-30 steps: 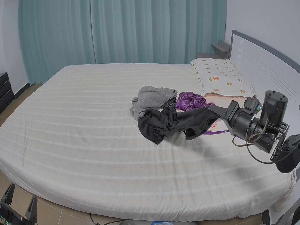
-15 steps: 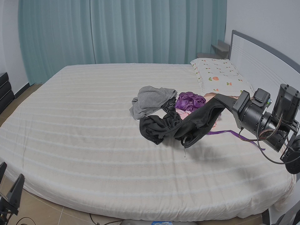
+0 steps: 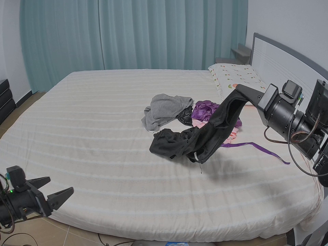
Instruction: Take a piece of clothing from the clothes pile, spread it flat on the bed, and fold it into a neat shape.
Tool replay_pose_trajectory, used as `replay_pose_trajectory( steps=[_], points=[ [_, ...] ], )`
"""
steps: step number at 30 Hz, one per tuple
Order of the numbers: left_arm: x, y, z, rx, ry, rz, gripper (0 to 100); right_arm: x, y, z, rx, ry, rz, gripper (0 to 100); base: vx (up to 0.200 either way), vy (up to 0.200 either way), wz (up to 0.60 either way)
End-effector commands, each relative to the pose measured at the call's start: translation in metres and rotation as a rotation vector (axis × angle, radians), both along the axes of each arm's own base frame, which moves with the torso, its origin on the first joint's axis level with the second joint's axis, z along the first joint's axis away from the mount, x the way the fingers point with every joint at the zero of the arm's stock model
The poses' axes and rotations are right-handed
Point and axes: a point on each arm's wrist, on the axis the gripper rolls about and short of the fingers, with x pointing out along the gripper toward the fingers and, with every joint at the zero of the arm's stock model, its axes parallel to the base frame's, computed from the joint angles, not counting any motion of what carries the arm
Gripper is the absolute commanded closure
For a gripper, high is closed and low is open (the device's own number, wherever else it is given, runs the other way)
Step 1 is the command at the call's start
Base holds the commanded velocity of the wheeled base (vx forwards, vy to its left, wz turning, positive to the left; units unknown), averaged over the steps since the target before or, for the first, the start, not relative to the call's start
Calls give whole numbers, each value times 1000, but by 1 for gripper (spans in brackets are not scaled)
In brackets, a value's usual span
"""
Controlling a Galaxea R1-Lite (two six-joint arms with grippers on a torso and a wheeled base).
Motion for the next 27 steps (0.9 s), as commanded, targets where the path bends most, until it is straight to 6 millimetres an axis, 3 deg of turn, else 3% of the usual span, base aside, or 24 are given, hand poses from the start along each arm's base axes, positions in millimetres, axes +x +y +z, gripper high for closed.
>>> replay_pose_trajectory(
  steps=[1,6,9,12,19,27],
  points=[
    [71,-36,-47,55,257,-109,0,-5,8,16,-42,-96,13,100,0,0,0],
    [99,-62,-61,17,261,-120,0,-3,7,16,-44,-97,10,100,0,0,0],
    [122,-95,-75,26,241,-97,0,0,12,11,-57,-81,15,100,0,0,0],
    [129,-113,-83,53,231,-97,0,2,13,12,-54,-87,15,100,0,0,0],
    [158,-181,-103,-4,230,-114,0,6,16,10,-56,-79,16,100,0,0,0],
    [197,-216,-125,0,171,-28,0,4,15,11,-53,-81,22,100,0,0,0]
  ],
)
